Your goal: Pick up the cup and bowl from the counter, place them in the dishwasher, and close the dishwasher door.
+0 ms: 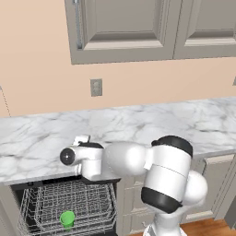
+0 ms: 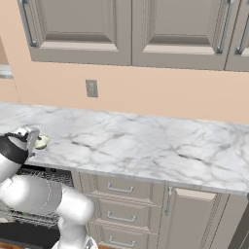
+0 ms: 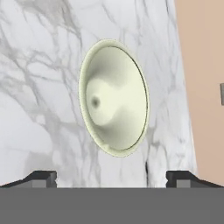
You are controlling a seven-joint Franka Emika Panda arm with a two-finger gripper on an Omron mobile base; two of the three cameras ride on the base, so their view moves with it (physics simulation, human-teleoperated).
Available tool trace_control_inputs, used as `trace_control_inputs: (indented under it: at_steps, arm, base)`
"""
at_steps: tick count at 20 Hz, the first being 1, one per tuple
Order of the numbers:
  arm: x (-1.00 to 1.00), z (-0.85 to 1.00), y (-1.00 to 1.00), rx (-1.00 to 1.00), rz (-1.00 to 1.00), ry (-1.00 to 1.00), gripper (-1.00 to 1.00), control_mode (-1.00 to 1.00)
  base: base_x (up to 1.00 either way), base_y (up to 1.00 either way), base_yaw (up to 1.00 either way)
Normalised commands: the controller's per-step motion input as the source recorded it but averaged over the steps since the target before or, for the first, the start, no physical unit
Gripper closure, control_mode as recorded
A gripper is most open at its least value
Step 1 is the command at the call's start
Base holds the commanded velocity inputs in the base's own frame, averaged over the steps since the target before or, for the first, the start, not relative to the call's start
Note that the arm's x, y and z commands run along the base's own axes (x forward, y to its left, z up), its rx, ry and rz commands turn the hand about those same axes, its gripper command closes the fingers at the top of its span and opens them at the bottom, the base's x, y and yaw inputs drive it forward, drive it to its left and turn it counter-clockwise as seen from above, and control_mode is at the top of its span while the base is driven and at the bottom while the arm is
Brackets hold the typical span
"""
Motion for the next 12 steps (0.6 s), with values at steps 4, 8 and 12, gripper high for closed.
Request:
trace_control_inputs:
  at_steps: [4, 8, 12]
  arm:
    - [0.07, -0.31, 0.53, 0.0, 0.0, 0.0, -1.0, -1.0]
    - [0.28, -0.1, 0.27, -0.01, 0.0, 0.0, -1.0, -1.0]
    - [0.38, -0.17, 0.19, -0.03, 0.0, 0.0, -1.0, -1.0]
  base:
    - [0.0, 0.0, 0.0]
    - [0.0, 0.0, 0.0]
    - [0.0, 0.0, 0.0]
